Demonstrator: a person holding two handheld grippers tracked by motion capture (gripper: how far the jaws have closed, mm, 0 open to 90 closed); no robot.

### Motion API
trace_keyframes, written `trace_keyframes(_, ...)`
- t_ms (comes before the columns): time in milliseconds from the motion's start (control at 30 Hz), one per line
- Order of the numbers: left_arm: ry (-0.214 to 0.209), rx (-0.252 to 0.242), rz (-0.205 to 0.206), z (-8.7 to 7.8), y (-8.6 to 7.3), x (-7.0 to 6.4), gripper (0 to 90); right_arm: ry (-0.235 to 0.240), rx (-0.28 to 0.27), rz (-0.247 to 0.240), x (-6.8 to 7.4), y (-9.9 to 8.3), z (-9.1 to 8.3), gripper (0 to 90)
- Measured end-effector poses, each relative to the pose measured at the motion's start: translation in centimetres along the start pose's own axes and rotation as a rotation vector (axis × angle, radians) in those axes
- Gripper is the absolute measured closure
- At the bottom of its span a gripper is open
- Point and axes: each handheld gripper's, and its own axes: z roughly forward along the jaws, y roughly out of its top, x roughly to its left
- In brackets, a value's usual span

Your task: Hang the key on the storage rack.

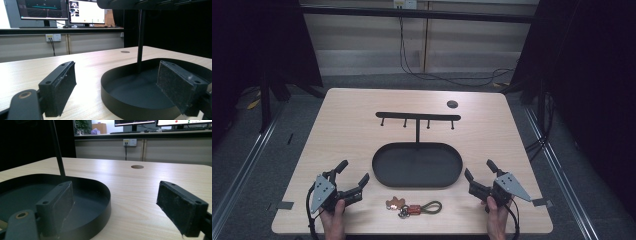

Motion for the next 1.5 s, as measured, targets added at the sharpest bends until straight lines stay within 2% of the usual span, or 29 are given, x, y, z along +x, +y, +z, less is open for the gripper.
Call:
trace_keyframes(67, 0.001, 0.003, 0.003, 0.0, 0.0, 0.0, 15.3, 0.004, 0.006, -0.007, 0.0, 0.0, 0.0, 15.1)
trace_keyframes(133, 0.001, 0.001, 0.004, 0.0, 0.0, 0.0, 15.4, 0.049, 0.033, -0.021, 0.0, 0.1, 0.2, 16.7)
trace_keyframes(200, 0.001, 0.002, 0.004, 0.0, 0.0, 0.0, 15.4, 0.061, 0.07, 0.003, -0.2, 0.2, 0.6, 16.6)
trace_keyframes(400, 0.001, 0.001, 0.004, 0.0, 0.0, 0.0, 15.4, 0.056, 0.084, 0.01, -0.3, 0.3, 0.4, 16.5)
trace_keyframes(500, 0.0, 0.003, 0.005, 0.0, 0.0, 0.0, 15.4, 0.088, 0.079, 0.017, -0.4, 0.3, 0.3, 16.6)
trace_keyframes(633, 0.0, 0.007, 0.01, 0.0, 0.0, 0.1, 15.4, 0.089, 0.116, 0.03, -0.4, 0.4, 0.5, 22.9)
trace_keyframes(667, 0.0, 0.008, 0.011, 0.0, 0.0, 0.1, 15.4, 0.1, 0.132, 0.019, -0.2, 0.5, 0.4, 32.2)
trace_keyframes(767, 0.0, 0.008, 0.01, 0.0, 0.0, 0.1, 15.4, 0.107, 0.134, 0.009, 0.0, 0.6, 0.2, 31.2)
trace_keyframes(867, 0.0, 0.008, 0.01, 0.0, 0.0, 0.1, 15.5, 0.149, 0.166, 0.026, 0.1, 0.8, 0.0, 33.0)
trace_keyframes(900, 0.0, 0.008, 0.01, 0.0, 0.0, 0.1, 15.5, 0.149, 0.166, 0.026, 0.1, 0.8, 0.0, 33.0)
trace_keyframes(933, 0.0, 0.008, 0.01, 0.0, 0.0, 0.1, 15.5, 0.147, 0.222, 0.037, 0.2, 1.0, 0.0, 34.6)
trace_keyframes(1033, 0.0, 0.008, 0.011, 0.0, 0.0, 0.1, 15.5, 0.162, 0.246, 0.034, 0.5, 1.1, 0.1, 35.6)
trace_keyframes(1067, 0.0, 0.008, 0.011, 0.0, 0.0, 0.1, 15.5, 0.184, 0.262, 0.021, 0.7, 1.2, 0.1, 37.7)
trace_keyframes(1167, 0.0, 0.008, 0.01, 0.0, 0.0, 0.1, 15.5, 0.194, 0.273, 0.023, 0.8, 1.2, 0.2, 38.4)
trace_keyframes(1200, 0.0, 0.008, 0.01, 0.0, 0.0, 0.1, 15.5, 0.212, 0.281, 0.028, 0.9, 1.3, 0.2, 39.0)
trace_keyframes(1400, 0.0, 0.008, 0.01, 0.0, 0.0, 0.1, 15.6, 0.23, 0.312, 0.02, 1.1, 1.6, 0.3, 42.2)
trace_keyframes(1433, 0.0, 0.008, 0.01, 0.0, 0.0, 0.1, 15.5, 0.242, 0.316, 0.02, 1.2, 1.7, 0.3, 43.5)
trace_keyframes(1467, 0.0, 0.008, 0.01, 0.0, 0.0, 0.1, 15.6, 0.279, 0.341, 0.015, 1.3, 1.9, 0.5, 45.3)
trace_keyframes(1500, 0.0, 0.008, 0.01, 0.0, 0.0, 0.1, 15.6, 0.279, 0.341, 0.015, 1.3, 1.9, 0.5, 45.3)
